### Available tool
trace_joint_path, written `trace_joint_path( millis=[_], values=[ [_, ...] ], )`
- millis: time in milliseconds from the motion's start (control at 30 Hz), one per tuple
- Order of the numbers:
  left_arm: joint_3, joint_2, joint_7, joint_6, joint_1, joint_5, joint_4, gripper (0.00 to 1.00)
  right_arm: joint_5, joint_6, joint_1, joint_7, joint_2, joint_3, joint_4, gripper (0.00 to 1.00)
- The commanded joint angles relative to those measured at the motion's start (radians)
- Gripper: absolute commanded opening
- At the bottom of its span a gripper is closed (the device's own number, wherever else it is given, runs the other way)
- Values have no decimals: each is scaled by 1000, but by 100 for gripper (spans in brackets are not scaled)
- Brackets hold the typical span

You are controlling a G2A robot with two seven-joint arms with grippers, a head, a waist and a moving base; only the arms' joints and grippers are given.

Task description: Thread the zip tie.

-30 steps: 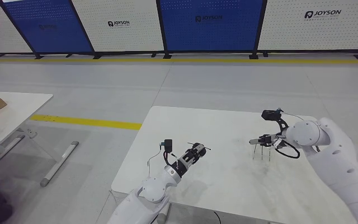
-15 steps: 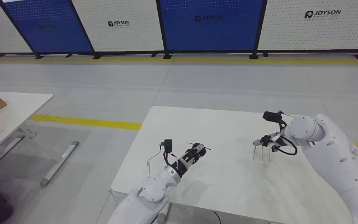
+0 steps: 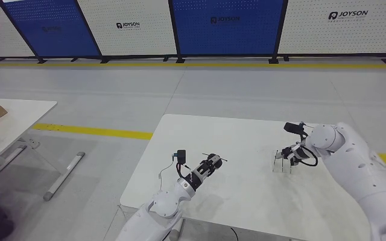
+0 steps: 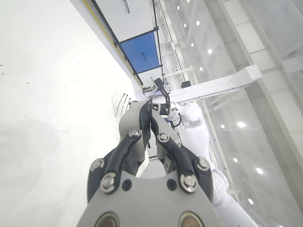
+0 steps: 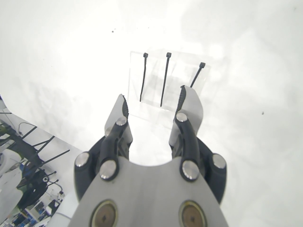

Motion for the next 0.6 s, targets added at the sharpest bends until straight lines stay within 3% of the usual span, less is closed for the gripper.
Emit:
trace_joint_path(
  millis=[0,567],
  values=[
    [0,0,0,0,0,0,0,0,2,1,5,0,-8,-4,22,42],
    [0,0,0,0,0,0,0,0,4,0,54,-3,-87,-42,188,33]
  ],
)
